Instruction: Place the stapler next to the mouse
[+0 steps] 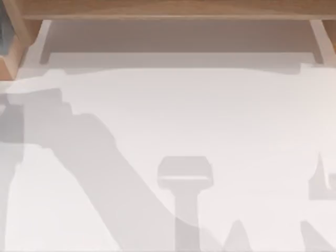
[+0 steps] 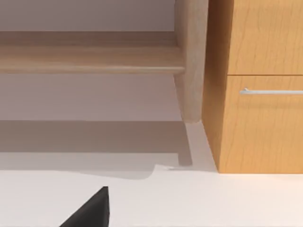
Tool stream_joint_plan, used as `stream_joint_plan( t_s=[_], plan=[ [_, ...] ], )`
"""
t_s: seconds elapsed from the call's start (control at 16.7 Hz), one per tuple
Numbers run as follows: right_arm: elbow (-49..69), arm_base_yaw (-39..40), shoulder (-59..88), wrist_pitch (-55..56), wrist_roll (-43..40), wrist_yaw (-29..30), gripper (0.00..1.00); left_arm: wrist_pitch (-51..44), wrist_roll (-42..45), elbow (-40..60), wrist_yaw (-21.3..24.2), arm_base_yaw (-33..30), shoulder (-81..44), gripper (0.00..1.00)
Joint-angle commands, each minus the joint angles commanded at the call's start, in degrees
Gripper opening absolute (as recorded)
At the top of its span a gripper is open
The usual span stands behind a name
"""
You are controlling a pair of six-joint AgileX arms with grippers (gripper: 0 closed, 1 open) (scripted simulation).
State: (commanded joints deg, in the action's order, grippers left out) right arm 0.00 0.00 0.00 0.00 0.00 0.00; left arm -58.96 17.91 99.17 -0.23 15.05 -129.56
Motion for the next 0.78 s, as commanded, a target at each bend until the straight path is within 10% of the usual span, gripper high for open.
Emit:
stream_joint_plan(
  t_s=[0.54,0.78],
  plan=[
    [0.0,0.0,0.0,0.0,0.0,0.0,1.00,0.0,0.0,0.0,0.0,0.0,0.0,0.98],
    [0.0,0.0,0.0,0.0,0.0,0.0,1.00,0.0,0.0,0.0,0.0,0.0,0.0,1.00]
  ],
)
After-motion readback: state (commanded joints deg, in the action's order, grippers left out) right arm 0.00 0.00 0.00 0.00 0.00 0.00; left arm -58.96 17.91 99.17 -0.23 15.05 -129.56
